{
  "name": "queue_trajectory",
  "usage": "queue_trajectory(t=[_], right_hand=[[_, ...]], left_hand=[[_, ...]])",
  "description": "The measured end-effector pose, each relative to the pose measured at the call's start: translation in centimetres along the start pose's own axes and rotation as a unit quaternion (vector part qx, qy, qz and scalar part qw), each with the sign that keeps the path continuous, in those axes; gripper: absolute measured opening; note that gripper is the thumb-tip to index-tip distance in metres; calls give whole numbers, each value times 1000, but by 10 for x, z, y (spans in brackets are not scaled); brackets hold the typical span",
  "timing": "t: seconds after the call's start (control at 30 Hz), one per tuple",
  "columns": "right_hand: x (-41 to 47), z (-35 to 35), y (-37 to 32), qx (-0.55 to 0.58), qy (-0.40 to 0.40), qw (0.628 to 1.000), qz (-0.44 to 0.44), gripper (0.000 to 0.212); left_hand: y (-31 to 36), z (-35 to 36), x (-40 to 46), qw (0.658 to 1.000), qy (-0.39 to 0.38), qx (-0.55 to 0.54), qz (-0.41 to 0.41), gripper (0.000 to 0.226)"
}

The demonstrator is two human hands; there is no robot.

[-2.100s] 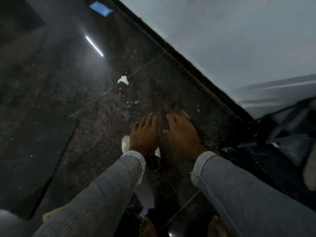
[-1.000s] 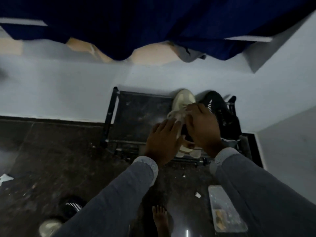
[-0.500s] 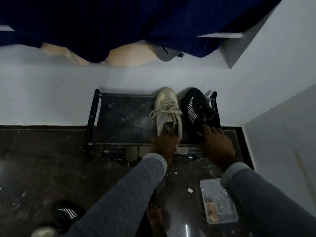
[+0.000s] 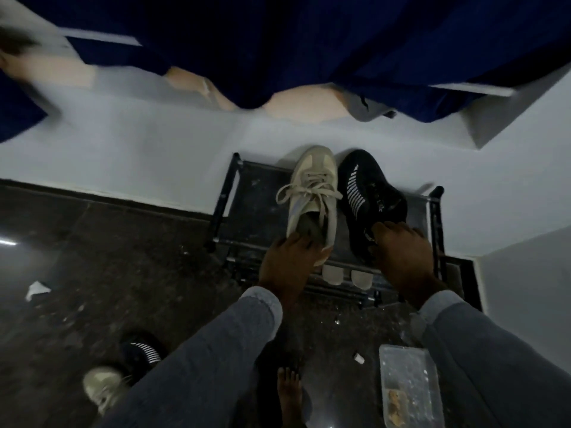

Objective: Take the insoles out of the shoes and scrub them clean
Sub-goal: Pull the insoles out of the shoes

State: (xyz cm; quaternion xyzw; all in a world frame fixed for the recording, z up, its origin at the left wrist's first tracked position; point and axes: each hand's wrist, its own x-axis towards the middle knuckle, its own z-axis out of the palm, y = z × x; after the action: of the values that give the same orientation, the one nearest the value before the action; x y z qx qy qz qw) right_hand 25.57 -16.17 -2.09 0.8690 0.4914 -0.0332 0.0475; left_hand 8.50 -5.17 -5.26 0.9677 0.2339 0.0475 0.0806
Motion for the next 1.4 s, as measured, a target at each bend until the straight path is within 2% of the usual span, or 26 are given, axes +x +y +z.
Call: queue_trajectory(t=[0.2,0.27,0.33,0.43,0.5,0.67,0.73,0.87,1.03,1.23,1.33,1.4], right_hand=[[23,-31,-89,41,51,993,-103,18],[28,-32,-128,70,80,984,-140,12],[33,-30,-165,99,107,973,-179,15],[39,-22,-227,112,122,958,-234,21],[39,-16,-260,107,113,954,-257,18],[25,27,-331,100,63,939,-322,17],[17,53,-351,83,-6,936,-341,10],[-6,112,-371,50,-81,933,-348,10],[-33,181,-389,4,-180,928,-327,12],[-30,246,-405,-45,-235,914,-327,18],[-16,277,-417,-60,-232,913,-330,20],[-4,301,-427,-61,-219,919,-323,18]], left_hand=[[-79,-46,-49,995,6,28,-99,41],[-108,-54,-75,992,19,31,-123,46],[-132,-58,-100,989,14,34,-143,49],[-165,-55,-142,983,26,50,-177,34],[-181,-49,-167,979,30,52,-195,37],[-208,-14,-236,963,20,45,-263,41],[-214,10,-264,960,3,31,-278,41],[-218,62,-306,951,-60,2,-303,37],[-216,122,-329,932,-137,-56,-330,45],[-232,195,-329,922,-157,-62,-349,39],[-250,223,-322,906,-207,-88,-360,44],[-268,247,-319,909,-208,-67,-356,29]])
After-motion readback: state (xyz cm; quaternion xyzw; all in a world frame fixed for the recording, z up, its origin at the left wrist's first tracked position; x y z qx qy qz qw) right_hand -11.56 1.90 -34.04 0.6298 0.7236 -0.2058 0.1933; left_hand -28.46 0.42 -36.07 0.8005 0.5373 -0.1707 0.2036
